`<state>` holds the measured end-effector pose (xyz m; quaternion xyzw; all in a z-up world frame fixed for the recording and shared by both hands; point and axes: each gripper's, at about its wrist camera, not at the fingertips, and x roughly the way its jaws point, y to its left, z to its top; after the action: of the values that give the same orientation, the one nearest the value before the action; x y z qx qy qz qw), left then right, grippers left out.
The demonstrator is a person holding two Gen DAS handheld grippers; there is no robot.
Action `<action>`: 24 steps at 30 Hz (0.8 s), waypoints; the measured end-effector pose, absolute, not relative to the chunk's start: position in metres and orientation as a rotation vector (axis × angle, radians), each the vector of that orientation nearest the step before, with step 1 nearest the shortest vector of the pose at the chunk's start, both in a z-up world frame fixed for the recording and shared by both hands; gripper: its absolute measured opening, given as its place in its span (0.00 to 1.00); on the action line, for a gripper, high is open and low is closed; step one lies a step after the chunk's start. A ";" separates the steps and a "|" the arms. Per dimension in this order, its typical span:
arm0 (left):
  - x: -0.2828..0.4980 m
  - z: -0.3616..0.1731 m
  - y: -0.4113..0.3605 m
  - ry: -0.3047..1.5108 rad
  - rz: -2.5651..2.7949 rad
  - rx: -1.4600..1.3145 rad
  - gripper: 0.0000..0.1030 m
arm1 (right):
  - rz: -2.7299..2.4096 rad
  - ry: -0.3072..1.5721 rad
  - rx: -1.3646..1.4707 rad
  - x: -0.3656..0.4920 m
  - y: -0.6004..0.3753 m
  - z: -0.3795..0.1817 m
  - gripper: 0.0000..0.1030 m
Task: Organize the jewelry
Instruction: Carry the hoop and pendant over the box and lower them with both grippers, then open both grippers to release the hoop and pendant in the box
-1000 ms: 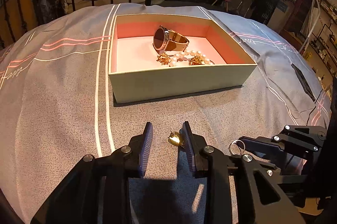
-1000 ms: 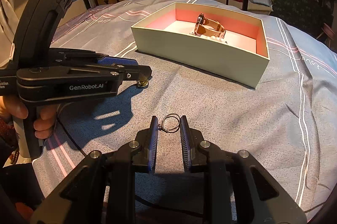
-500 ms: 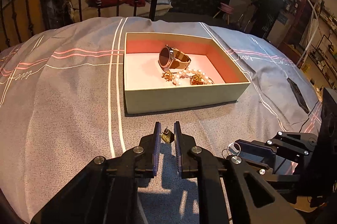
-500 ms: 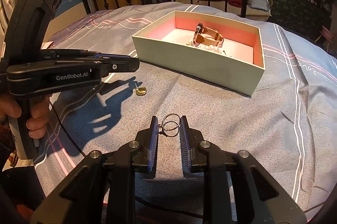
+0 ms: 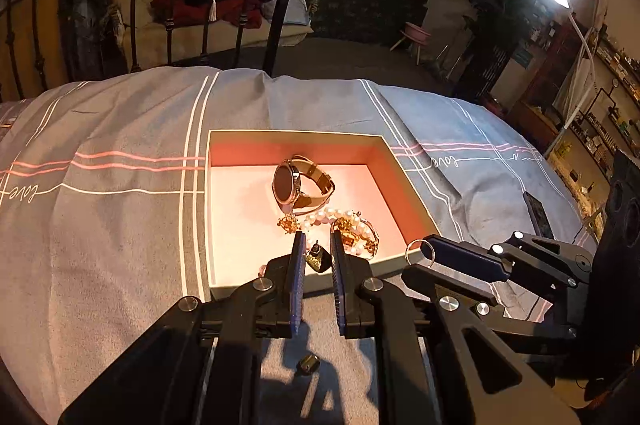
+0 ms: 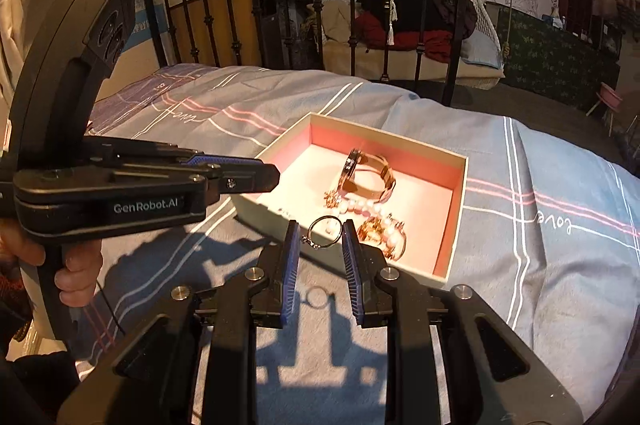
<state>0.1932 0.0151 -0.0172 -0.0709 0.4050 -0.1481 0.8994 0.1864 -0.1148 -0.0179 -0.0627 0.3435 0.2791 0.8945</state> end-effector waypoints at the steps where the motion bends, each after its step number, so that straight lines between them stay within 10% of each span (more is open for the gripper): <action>1: 0.201 -0.017 0.013 0.846 -0.299 -0.139 0.12 | 0.570 0.716 -0.120 0.196 -0.115 -0.018 0.22; 24: 0.269 -0.049 -0.010 0.979 -0.232 -0.074 0.12 | 0.477 0.872 -0.090 0.267 -0.113 -0.064 0.22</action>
<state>0.2687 -0.0097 -0.0494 -0.0356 0.4690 -0.1112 0.8755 0.2673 -0.1133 -0.0640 -0.0432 0.4181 0.2288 0.8781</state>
